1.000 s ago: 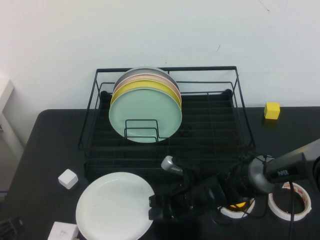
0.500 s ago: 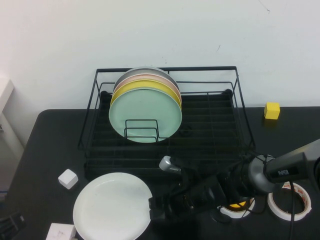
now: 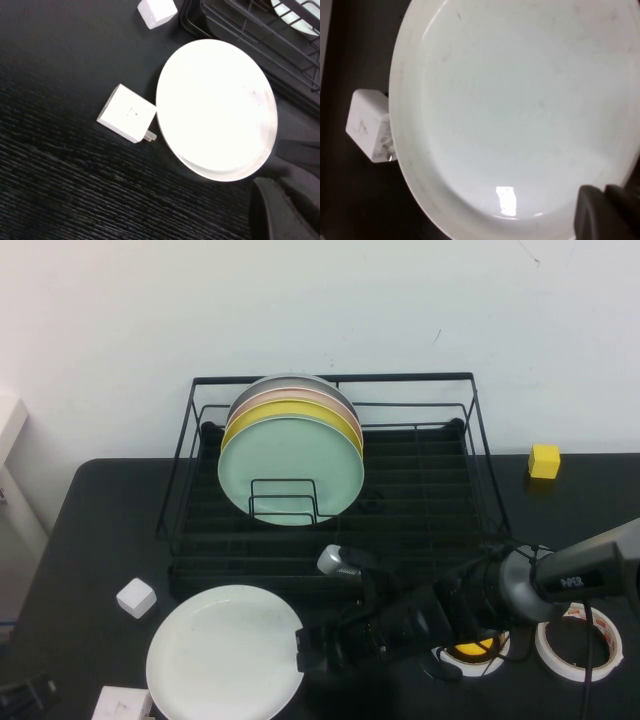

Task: Place plate on rack
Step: Pick up the plate from the table

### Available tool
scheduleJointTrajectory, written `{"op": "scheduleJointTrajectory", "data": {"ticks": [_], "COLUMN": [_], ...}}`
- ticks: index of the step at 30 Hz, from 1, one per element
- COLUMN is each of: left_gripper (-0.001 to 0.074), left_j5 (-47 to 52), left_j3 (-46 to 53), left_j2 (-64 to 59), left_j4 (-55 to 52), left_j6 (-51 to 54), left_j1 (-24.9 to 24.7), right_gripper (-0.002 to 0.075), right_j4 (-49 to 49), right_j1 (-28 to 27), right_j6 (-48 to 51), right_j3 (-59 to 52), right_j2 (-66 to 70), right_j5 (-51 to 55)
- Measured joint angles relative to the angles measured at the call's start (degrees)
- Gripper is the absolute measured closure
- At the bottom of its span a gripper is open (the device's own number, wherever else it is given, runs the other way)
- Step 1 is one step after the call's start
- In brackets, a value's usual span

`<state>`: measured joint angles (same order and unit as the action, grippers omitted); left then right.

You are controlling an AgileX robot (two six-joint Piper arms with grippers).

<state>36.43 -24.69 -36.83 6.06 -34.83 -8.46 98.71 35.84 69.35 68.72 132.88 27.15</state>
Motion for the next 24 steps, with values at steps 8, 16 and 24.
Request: {"op": "scheduleJointTrajectory", "data": {"ticks": [8, 16, 24], "left_gripper": [0.0738, 0.0738, 0.0737], "left_j5": [0.0, 0.0, 0.0], "left_j3": [0.0, 0.0, 0.0], "left_j2": [0.0, 0.0, 0.0], "left_j4": [0.33, 4.32, 5.99], "left_j6": [0.11, 3.93, 6.47], "left_j1": [0.0, 0.0, 0.0], "right_gripper": [0.0396, 0.0386, 0.0542], "right_j4": [0.0, 0.0, 0.0], "right_j1": [0.0, 0.0, 0.0], "right_j6": [-2.4, -5.12, -2.37], "right_j3": [0.0, 0.0, 0.0], "right_j2": [0.0, 0.0, -1.5], "right_j5": [-0.8, -0.71, 0.93]}}
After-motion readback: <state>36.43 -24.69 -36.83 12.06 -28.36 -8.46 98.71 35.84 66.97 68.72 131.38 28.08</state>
